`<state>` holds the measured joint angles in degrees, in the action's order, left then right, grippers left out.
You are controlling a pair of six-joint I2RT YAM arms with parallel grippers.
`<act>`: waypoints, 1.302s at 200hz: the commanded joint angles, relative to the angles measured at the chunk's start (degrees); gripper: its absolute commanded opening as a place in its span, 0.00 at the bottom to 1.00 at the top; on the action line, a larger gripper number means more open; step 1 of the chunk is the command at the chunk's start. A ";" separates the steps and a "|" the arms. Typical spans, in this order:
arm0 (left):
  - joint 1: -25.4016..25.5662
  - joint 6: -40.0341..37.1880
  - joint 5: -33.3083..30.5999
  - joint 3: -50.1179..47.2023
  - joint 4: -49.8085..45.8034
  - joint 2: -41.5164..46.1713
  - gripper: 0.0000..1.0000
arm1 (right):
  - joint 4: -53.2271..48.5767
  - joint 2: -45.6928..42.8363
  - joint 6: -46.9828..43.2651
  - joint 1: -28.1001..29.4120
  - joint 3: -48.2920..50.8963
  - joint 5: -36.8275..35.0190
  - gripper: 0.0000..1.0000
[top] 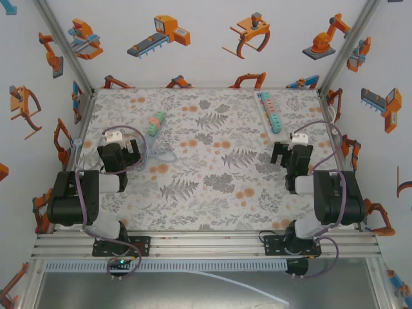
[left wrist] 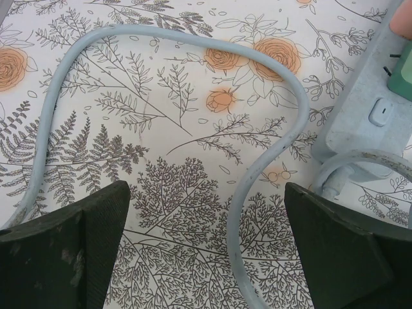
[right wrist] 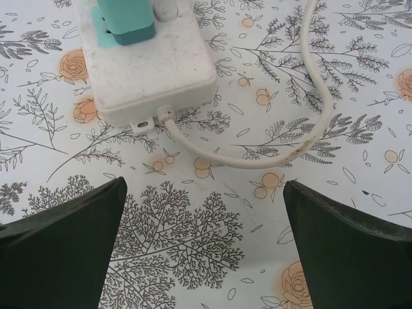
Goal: Pull the plug off the socket
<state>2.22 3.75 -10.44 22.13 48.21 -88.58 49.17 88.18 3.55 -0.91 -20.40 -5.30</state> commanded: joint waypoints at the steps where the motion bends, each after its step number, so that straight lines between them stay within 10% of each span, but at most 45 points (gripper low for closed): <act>1: 0.07 -0.72 0.67 0.88 0.25 0.29 0.97 | 1.37 0.24 -0.30 -0.24 -1.39 0.64 0.99; 175: 0.27 -0.91 0.31 0.65 0.61 0.34 0.97 | 2.68 -2.98 1.72 -0.23 0.59 -4.66 0.99; 215: 3.31 -2.24 -7.77 -2.28 1.32 6.50 0.97 | -13.38 -24.67 7.84 0.56 1.45 -12.80 0.99; 260: 10.25 -0.07 -22.35 1.43 -26.42 29.87 0.97 | -44.16 -43.18 16.02 0.64 -10.14 -3.41 0.96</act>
<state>9.91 1.69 -22.83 20.49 37.32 -68.90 23.46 48.95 13.54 -0.60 -23.92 -13.28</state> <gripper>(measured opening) 0.973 0.964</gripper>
